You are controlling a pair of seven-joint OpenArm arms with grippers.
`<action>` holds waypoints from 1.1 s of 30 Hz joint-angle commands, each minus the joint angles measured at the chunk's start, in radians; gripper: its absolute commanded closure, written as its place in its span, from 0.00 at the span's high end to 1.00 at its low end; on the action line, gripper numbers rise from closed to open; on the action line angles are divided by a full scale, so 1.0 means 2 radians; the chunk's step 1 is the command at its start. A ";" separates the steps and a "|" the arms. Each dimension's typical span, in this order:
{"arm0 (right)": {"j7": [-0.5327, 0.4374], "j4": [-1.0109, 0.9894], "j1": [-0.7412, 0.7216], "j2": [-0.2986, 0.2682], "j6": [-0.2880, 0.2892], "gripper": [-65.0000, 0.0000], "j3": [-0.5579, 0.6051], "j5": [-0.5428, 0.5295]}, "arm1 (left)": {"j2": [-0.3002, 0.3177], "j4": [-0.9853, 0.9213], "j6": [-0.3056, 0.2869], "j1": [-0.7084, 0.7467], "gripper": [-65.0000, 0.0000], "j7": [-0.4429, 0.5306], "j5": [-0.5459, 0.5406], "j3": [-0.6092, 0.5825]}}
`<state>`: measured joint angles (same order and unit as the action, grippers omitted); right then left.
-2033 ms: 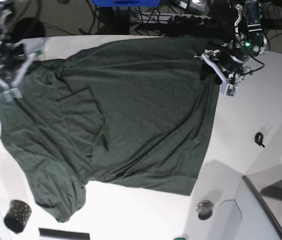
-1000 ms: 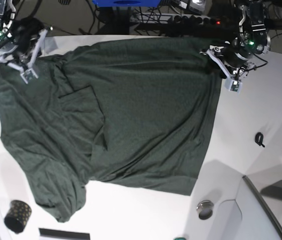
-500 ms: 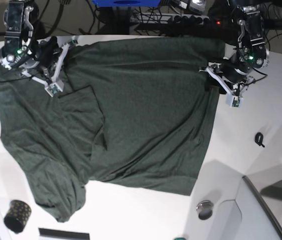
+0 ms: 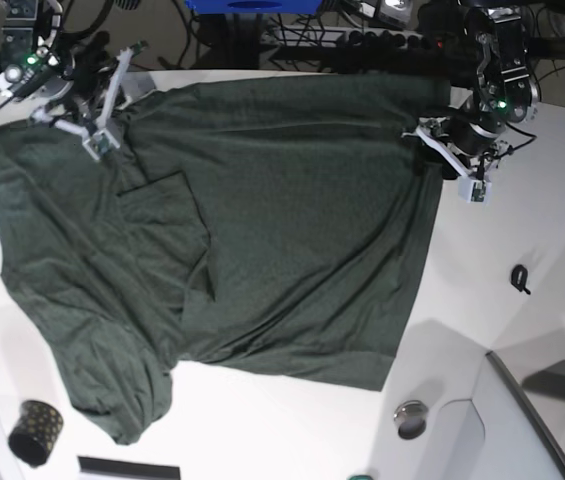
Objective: Layout the t-shirt on the table in an organized manner, then fold the t-shirt properly
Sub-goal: 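Pull the held shirt edges apart with both grippers to stretch it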
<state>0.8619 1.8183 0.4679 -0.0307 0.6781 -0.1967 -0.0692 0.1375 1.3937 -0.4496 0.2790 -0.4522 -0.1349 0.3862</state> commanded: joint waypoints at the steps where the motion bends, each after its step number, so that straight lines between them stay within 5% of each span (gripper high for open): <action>1: -0.007 0.023 0.001 -0.001 0.000 0.01 -0.009 -0.006 | 0.004 0.027 -0.001 0.010 0.43 0.008 -0.004 0.017; 4: -0.010 0.034 0.000 0.000 0.000 0.01 -0.041 -0.007 | 0.002 0.075 -0.002 0.031 0.43 0.008 -0.023 0.048; 11: -0.011 0.031 -0.006 0.000 0.004 0.02 -0.116 -0.008 | 0.008 0.104 -0.004 0.119 0.45 0.007 -0.176 0.128; 16: -0.012 0.031 -0.007 0.000 0.004 0.02 -0.127 -0.008 | 0.016 0.078 -0.091 0.171 0.52 0.009 -0.242 0.143; 21: -0.012 0.031 -0.007 0.000 0.004 0.02 -0.126 -0.008 | 0.016 0.037 -0.124 0.164 0.76 0.010 -0.242 0.162; 33: -0.012 0.030 -0.013 0.000 0.004 0.02 -0.129 -0.008 | 0.014 -0.037 -0.124 0.109 0.76 0.011 -0.191 0.107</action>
<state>0.8497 1.8633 0.4442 -0.0216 0.6815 -0.4480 -0.0772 0.1547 1.3125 -0.6899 0.4919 -0.4248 -0.5217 0.5964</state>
